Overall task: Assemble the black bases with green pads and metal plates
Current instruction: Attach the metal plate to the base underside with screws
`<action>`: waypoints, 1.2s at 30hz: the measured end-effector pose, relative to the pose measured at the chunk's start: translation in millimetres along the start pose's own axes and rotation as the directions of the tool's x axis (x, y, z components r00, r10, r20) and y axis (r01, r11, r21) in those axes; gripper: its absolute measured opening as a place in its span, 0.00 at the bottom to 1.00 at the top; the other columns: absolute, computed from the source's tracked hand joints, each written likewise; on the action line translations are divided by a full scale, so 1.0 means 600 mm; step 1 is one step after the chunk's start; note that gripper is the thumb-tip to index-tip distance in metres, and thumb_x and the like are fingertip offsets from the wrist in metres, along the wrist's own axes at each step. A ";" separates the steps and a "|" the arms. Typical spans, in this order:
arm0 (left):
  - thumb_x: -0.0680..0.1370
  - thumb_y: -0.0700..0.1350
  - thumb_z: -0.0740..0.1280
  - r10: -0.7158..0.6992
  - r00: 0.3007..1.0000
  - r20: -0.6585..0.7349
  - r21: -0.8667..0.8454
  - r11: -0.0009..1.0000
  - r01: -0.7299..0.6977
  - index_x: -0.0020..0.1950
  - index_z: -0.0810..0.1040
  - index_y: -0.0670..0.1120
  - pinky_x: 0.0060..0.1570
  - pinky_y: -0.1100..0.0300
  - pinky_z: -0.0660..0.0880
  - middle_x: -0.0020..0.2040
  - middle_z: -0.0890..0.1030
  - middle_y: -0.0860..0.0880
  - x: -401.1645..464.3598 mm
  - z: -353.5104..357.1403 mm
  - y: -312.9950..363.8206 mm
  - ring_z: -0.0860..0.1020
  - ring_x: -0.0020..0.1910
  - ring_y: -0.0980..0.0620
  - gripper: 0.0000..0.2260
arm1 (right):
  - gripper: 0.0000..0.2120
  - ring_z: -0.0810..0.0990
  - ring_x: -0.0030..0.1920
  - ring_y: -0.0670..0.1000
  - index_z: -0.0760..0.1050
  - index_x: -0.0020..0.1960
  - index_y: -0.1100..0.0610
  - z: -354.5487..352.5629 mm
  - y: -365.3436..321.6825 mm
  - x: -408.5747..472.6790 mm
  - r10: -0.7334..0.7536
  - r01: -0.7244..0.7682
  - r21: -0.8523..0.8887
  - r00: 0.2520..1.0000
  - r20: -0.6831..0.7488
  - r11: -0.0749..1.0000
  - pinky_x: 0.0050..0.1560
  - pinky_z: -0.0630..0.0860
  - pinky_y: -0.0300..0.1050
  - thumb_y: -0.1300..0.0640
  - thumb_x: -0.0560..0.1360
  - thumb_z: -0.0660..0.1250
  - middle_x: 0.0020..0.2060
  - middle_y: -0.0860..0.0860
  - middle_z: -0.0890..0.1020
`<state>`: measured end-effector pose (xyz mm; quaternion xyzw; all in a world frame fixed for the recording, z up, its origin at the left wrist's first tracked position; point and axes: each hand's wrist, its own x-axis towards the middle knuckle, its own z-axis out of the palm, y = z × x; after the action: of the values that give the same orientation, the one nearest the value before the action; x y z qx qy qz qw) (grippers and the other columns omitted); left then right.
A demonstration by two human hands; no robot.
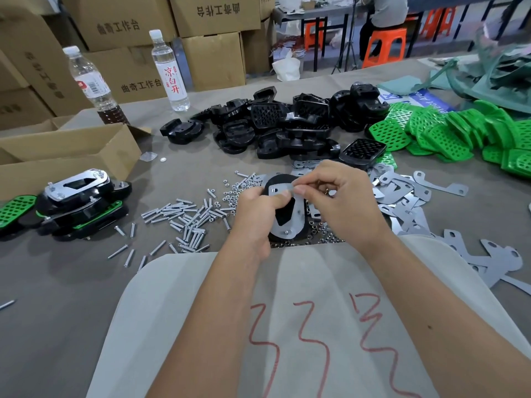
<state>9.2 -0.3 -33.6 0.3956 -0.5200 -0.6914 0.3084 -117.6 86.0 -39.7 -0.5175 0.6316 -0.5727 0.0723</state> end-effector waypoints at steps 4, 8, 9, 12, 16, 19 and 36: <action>0.78 0.35 0.71 -0.013 0.999 0.043 0.037 0.999 0.012 0.56 0.81 0.39 0.43 0.53 0.81 0.46 0.87 0.43 0.000 -0.002 -0.001 0.85 0.43 0.45 0.07 | 0.04 0.77 0.38 0.45 0.88 0.47 0.57 -0.023 0.003 0.004 -0.021 0.023 -0.021 0.995 0.098 1.000 0.44 0.76 0.41 0.64 0.75 0.77 0.38 0.45 0.82; 0.78 0.34 0.69 -0.015 0.998 0.055 0.037 0.999 0.013 0.52 0.82 0.40 0.36 0.57 0.80 0.42 0.87 0.45 -0.002 -0.003 0.000 0.85 0.40 0.47 0.05 | 0.08 0.72 0.33 0.47 0.83 0.38 0.58 -0.012 0.005 -0.002 -0.003 0.003 0.003 1.000 -0.013 1.000 0.35 0.72 0.43 0.59 0.72 0.81 0.33 0.54 0.81; 0.78 0.34 0.69 -0.015 0.998 0.055 0.031 0.999 0.013 0.53 0.82 0.39 0.38 0.56 0.80 0.42 0.87 0.44 -0.001 -0.002 0.000 0.85 0.40 0.46 0.05 | 0.09 0.72 0.32 0.50 0.82 0.38 0.58 -0.007 0.005 -0.003 0.021 -0.020 0.027 0.999 -0.034 0.999 0.34 0.71 0.46 0.58 0.72 0.81 0.32 0.55 0.81; 0.79 0.35 0.70 -0.015 0.999 0.039 0.004 1.000 0.015 0.57 0.82 0.36 0.46 0.51 0.80 0.46 0.86 0.42 0.002 -0.002 0.001 0.84 0.44 0.43 0.08 | 0.03 0.73 0.31 0.52 0.86 0.49 0.55 -0.005 0.004 -0.002 0.069 -0.072 0.122 0.997 0.032 0.990 0.31 0.73 0.48 0.59 0.76 0.77 0.35 0.53 0.80; 0.79 0.35 0.70 -0.045 0.999 -0.029 -0.062 0.997 0.043 0.52 0.82 0.39 0.50 0.47 0.79 0.43 0.86 0.43 0.005 -0.002 0.002 0.83 0.44 0.42 0.03 | 0.14 0.72 0.27 0.49 0.85 0.40 0.60 -0.011 0.009 -0.005 0.116 -0.122 0.151 0.992 0.048 0.981 0.29 0.73 0.46 0.53 0.81 0.72 0.28 0.55 0.75; 0.79 0.36 0.70 -0.066 0.997 -0.047 -0.097 0.993 0.062 0.52 0.82 0.38 0.53 0.43 0.80 0.44 0.86 0.42 0.008 -0.002 0.002 0.84 0.44 0.41 0.04 | 0.27 0.64 0.25 0.44 0.74 0.31 0.65 -0.014 0.009 -0.006 0.112 -0.099 0.191 0.992 -0.058 0.977 0.31 0.66 0.32 0.49 0.83 0.67 0.24 0.56 0.65; 0.79 0.37 0.71 -0.099 0.990 -0.105 -0.071 0.993 0.091 0.62 0.79 0.33 0.58 0.38 0.79 0.47 0.85 0.40 0.009 -0.001 0.004 0.83 0.46 0.40 0.13 | 0.34 0.61 0.25 0.50 0.64 0.27 0.61 -0.011 -0.001 -0.007 0.167 -0.153 0.216 0.985 -0.047 0.964 0.30 0.63 0.35 0.42 0.85 0.61 0.22 0.49 0.63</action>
<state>7.2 -5.6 -32.6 0.4465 -0.4601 -0.6995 0.3157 -120.0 93.4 -39.0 -0.4352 0.6090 -0.6453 0.1524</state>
